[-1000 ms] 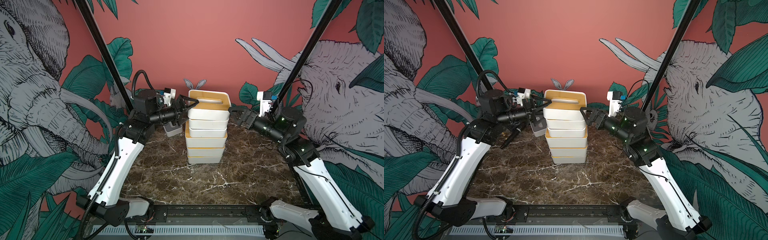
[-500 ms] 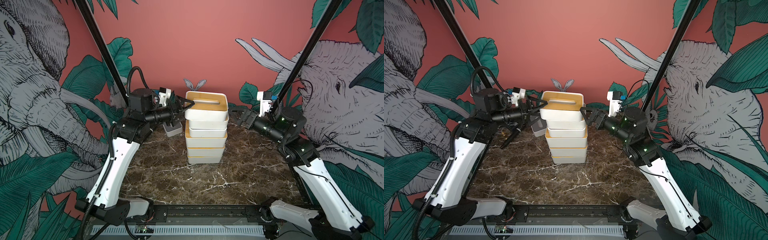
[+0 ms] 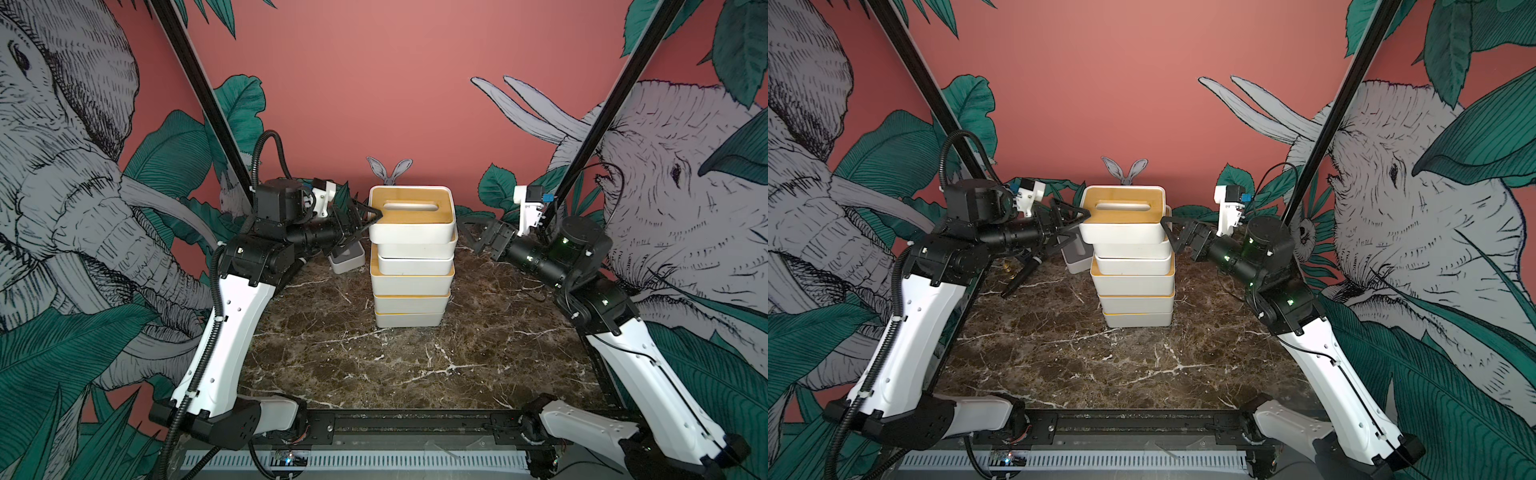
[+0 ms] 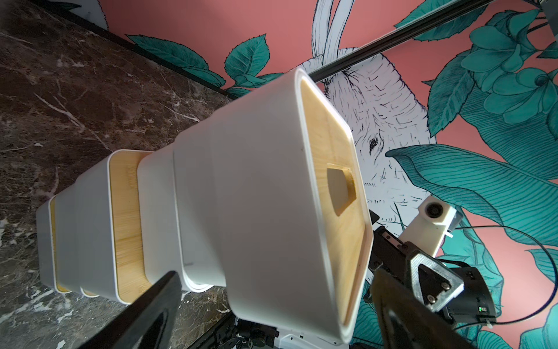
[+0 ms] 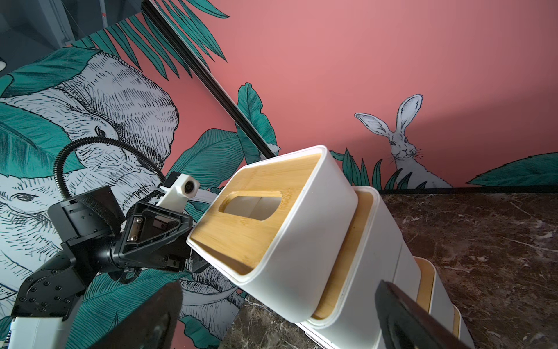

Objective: Stack the tissue boxes
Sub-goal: Place the tissue box at the tissue box, then adjust the tissue box on the tissue box.

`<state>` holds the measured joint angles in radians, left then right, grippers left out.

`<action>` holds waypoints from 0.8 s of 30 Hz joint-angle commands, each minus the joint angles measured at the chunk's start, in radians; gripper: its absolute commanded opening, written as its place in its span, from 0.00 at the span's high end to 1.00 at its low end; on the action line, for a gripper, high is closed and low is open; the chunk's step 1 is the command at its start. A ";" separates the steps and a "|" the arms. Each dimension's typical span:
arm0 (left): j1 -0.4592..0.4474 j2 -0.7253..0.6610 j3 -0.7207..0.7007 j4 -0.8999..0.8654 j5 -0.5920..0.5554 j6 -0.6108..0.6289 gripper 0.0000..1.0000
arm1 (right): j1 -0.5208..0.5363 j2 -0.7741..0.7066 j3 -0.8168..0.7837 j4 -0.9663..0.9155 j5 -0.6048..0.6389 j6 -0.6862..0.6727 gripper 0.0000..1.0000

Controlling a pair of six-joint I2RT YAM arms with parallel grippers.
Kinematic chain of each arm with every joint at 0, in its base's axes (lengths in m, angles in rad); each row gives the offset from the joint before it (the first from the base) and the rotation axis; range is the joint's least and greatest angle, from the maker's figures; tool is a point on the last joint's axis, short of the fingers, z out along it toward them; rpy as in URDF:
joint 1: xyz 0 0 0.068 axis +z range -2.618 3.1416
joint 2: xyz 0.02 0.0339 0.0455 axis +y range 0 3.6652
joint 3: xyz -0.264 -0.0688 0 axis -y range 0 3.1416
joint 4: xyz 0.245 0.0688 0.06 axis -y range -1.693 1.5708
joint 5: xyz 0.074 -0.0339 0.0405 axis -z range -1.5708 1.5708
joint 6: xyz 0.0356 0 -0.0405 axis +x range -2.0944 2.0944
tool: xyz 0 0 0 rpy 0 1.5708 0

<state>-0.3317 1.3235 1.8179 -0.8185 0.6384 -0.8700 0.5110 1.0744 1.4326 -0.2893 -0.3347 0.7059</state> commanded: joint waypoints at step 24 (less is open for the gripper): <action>-0.078 0.053 0.168 0.070 0.002 -0.030 0.01 | 0.053 0.065 0.093 0.054 -0.054 0.000 0.01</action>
<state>-0.4004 1.3743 1.9537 -0.7773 0.6445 -0.8917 0.5510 1.1263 1.4891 -0.2935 -0.3706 0.7063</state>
